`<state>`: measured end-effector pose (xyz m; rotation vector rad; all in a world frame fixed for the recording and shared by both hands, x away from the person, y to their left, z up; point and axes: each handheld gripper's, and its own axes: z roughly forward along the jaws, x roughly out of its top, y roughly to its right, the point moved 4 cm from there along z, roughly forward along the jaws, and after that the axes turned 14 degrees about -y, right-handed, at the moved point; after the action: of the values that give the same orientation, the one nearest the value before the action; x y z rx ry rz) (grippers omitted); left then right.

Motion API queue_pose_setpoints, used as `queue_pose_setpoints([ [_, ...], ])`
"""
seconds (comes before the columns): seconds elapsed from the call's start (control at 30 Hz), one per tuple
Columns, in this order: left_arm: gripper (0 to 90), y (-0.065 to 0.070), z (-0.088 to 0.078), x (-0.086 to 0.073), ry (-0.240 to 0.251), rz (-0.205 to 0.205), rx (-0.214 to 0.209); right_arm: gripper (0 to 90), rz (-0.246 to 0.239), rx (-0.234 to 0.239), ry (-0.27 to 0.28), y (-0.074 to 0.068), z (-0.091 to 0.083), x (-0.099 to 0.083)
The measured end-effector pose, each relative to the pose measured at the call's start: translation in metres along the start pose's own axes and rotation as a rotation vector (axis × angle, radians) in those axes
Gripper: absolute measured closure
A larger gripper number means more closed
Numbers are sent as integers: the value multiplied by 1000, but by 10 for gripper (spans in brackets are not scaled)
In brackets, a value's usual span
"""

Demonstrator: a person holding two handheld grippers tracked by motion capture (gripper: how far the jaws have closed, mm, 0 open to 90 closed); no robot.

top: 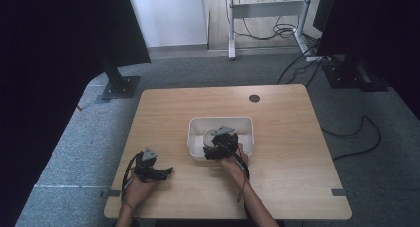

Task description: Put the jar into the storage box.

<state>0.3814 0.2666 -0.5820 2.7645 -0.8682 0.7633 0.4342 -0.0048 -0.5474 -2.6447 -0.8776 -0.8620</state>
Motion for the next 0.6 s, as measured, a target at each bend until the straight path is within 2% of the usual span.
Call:
queue_pose_setpoints([
  [0.23,0,0,0,0,0,0,0,72,-16,5,-23,0,0,1],
  [0.27,0,0,0,0,0,0,0,33,-25,15,-30,-1,0,1],
  [0.6,0,0,0,0,0,1,1,10,-41,10,-5,-1,-9,2],
])
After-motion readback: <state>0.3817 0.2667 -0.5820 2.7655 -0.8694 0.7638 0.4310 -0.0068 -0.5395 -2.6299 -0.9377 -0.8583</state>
